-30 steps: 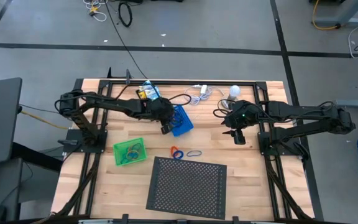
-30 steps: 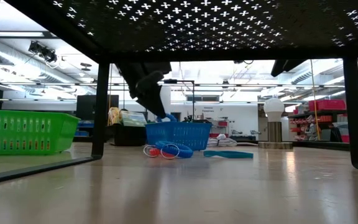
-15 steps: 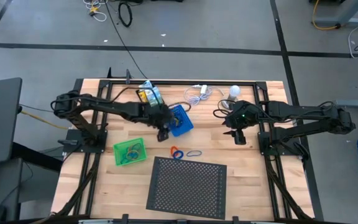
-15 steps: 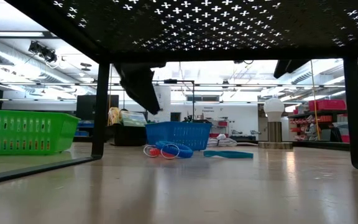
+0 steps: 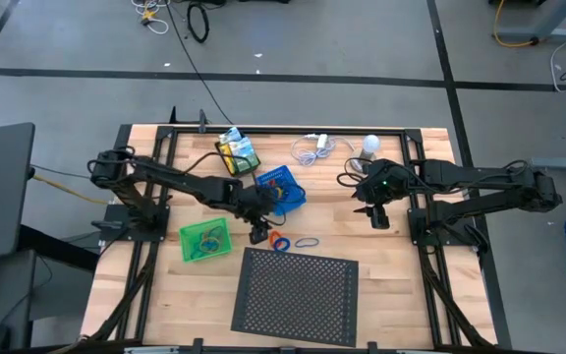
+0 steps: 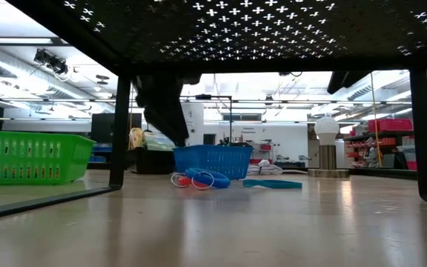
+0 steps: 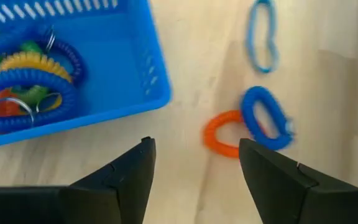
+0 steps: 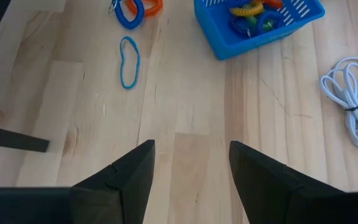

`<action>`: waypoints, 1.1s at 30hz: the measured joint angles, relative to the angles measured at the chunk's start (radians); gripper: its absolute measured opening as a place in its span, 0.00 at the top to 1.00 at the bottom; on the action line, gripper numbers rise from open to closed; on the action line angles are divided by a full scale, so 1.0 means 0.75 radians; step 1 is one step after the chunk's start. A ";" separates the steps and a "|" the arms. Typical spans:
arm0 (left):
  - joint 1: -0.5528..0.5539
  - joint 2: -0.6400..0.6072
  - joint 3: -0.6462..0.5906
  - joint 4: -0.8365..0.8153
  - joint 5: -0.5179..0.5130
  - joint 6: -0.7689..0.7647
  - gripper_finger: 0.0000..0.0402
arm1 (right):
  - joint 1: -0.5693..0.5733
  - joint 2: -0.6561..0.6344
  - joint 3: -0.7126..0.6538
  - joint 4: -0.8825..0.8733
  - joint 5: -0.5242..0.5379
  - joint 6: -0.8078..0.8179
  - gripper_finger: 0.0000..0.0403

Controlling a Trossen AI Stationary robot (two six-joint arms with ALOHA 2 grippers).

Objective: Pick & Place Office Desk Supplies
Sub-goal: Put the orange key band into the blue bin

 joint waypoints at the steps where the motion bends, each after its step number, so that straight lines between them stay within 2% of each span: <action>1: 0.006 0.020 0.000 0.015 0.003 -0.001 0.40 | 0.000 0.000 0.000 0.000 0.000 0.000 0.47; 9: 0.039 0.160 0.001 0.128 0.138 -0.005 0.40 | 0.000 0.000 0.000 -0.008 0.000 0.000 0.47; 28: 0.034 0.270 0.004 0.198 0.064 -0.018 0.40 | 0.000 -0.001 0.000 -0.003 0.000 0.000 0.47; 31: 0.034 0.272 0.004 0.201 0.048 -0.016 0.45 | 0.000 -0.001 0.000 -0.003 0.000 0.000 0.47; 33: 0.027 0.272 0.003 0.201 0.033 -0.011 0.54 | 0.000 -0.001 0.000 -0.003 0.000 0.000 0.47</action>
